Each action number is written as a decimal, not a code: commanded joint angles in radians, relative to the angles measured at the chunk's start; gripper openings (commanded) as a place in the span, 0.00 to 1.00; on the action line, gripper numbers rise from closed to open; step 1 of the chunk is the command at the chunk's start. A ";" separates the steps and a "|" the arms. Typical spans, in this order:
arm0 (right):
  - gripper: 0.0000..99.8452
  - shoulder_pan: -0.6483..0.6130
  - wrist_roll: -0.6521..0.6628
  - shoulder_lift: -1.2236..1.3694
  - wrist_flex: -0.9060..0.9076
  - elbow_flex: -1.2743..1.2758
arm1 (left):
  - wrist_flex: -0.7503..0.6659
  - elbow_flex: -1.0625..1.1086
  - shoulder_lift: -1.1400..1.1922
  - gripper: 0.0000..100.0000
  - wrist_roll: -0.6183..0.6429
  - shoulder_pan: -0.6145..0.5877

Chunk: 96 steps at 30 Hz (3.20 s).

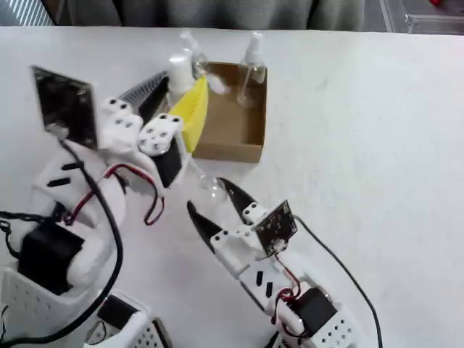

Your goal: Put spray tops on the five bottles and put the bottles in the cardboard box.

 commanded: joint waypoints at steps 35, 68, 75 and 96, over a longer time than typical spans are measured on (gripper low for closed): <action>0.01 -0.016 0.012 -0.012 -0.005 -0.006 | -0.110 0.141 -0.005 0.02 -0.021 -0.025; 0.01 -0.013 0.012 -0.012 -0.008 -0.006 | 0.144 0.028 -0.004 0.02 -0.012 0.053; 0.01 -0.012 0.012 -0.012 -0.008 -0.006 | 0.158 0.158 -0.005 0.02 -0.012 0.053; 0.01 -0.012 0.012 -0.012 -0.010 0.008 | -0.091 0.810 -0.539 0.02 -0.014 0.053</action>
